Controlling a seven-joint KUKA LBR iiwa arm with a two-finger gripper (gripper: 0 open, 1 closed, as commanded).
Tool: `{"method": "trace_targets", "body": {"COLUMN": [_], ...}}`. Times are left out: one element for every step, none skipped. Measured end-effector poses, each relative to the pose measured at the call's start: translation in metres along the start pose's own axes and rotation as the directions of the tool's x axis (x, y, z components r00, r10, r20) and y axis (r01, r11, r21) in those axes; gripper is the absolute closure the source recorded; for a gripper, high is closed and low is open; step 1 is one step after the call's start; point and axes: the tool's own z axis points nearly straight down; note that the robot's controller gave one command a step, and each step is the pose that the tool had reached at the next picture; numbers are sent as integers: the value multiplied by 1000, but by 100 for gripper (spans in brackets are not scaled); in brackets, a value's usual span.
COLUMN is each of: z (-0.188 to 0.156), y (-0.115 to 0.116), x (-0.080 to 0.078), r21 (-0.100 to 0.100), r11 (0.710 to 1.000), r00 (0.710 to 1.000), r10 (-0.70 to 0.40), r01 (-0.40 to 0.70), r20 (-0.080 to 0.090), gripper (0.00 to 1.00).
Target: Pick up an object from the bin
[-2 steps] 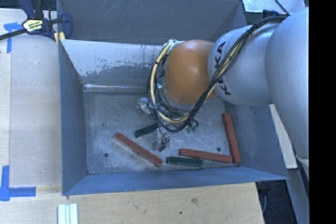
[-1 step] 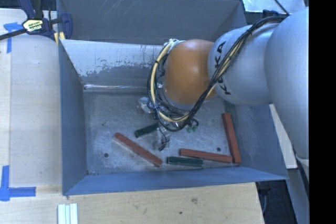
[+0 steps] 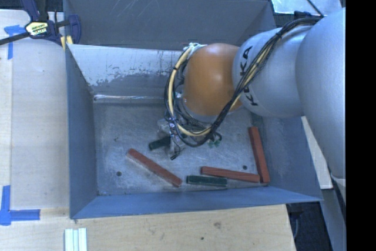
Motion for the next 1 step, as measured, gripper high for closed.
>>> {"method": "trace_targets", "body": {"z": [-99], "y": [-1], "x": [-4], "r21": [3], "r11": [1000], "r00": [1000], "r10": [4], "r01": [-4], "r20": [2], "gripper": [100]}}
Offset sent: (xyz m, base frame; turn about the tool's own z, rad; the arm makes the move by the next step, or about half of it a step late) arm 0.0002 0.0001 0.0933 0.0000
